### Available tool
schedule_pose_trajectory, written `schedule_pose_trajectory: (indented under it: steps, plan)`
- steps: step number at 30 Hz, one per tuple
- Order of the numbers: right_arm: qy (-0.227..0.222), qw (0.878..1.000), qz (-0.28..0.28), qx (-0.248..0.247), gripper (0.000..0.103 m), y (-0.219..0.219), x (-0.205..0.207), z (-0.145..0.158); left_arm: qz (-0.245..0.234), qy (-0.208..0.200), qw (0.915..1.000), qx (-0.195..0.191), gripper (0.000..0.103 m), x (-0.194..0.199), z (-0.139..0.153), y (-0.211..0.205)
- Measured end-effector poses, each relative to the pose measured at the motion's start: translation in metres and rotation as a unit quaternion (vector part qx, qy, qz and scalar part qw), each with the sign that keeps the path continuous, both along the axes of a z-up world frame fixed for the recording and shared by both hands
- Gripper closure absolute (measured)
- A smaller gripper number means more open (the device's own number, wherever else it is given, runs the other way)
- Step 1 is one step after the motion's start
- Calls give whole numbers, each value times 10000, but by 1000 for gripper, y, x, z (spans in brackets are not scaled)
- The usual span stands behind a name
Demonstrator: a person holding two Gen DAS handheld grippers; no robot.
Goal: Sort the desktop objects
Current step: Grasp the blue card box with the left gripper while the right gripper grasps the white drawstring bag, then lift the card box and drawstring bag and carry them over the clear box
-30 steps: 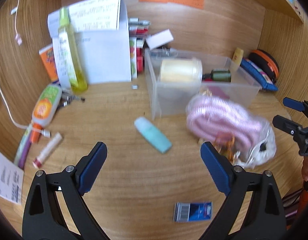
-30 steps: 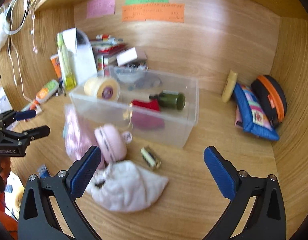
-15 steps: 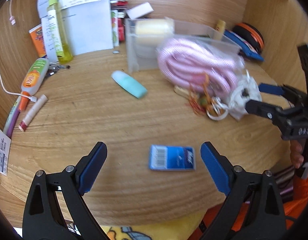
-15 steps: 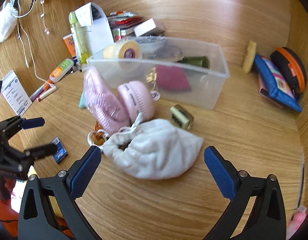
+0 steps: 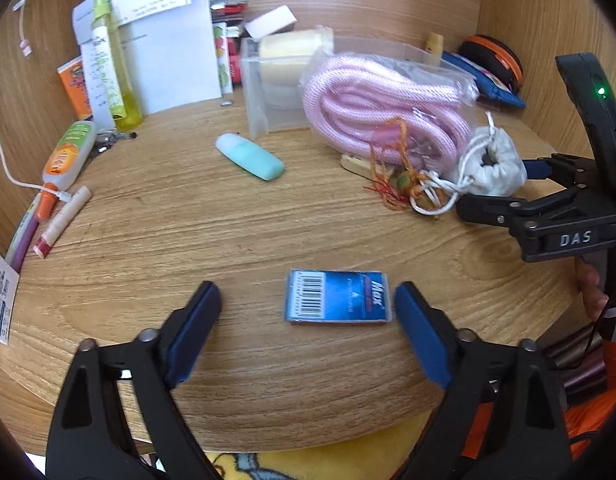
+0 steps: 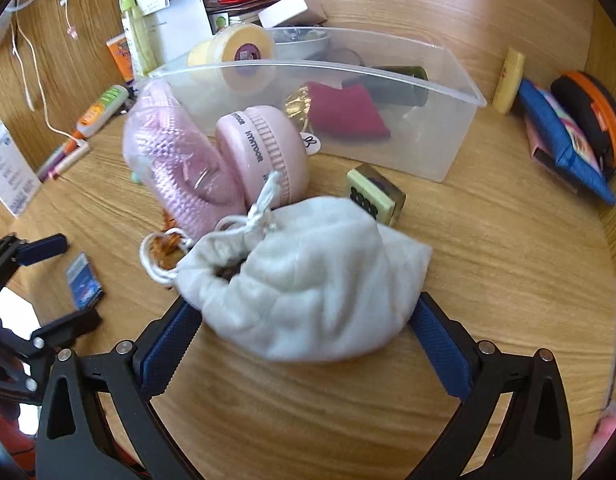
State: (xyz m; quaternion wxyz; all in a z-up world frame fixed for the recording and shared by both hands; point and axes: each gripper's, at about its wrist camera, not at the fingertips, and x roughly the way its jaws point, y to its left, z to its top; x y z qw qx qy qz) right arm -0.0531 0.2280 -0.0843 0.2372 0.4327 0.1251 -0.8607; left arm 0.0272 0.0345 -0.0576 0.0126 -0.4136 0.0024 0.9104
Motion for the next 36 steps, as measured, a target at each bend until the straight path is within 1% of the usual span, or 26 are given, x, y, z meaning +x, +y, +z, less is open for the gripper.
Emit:
schedule_pose_trajectory:
  steps: [1,3,4,5,6,9,12,15,18,22,24,25,26,27,31,36]
  plan:
    - [18,10000,18,44,1,-2,1,1,11,37,10000,7,27,1,1,-2]
    - [88,9999,40,49,2,-3,3,4,39,88,10000,-10,38,2,2,-4]
    - [103,9999,24,49,3,-3,3,4,52,109,9999,-2,41,2,2,-5]
    - [93,9999,5,40,4,-3,3,5,55,128,9999,-11,47,2,2,-5]
    - [107,9999,-12,40,11,-3,3,6,46,143,9999,-24,55,1,3,-6]
    - [369,9993,-49,-90,26,1,10,13,76,161,9998,3,55,0,3,-8]
    - [404,9986,-143,-317,34,6,12,16,181,195,9996,10,55,-1,2,-10]
    - [410,9971,-206,-609,36,17,6,22,267,179,9994,129,55,-4,3,-15]
    - [563,9955,-249,-716,37,20,7,30,351,241,9989,171,55,-7,5,-19]
    - [623,9934,-240,-936,38,27,8,43,388,408,9980,299,55,-10,15,-22]
    - [715,9927,-263,-938,38,30,7,48,394,509,9974,331,56,-11,21,-22]
    - [746,9925,-271,-934,38,30,8,49,381,564,9971,343,59,-12,24,-22]
    - [776,9921,-283,-941,38,30,7,52,372,586,9970,345,69,-14,26,-22]
    - [793,9919,-291,-949,38,30,7,53,362,590,9970,341,71,-16,28,-22]
    - [919,9902,-333,-993,38,34,2,62,333,693,9966,293,71,-23,35,-21]
    - [1058,9878,-384,-1072,38,40,-4,73,381,666,9966,310,71,-23,36,-25]
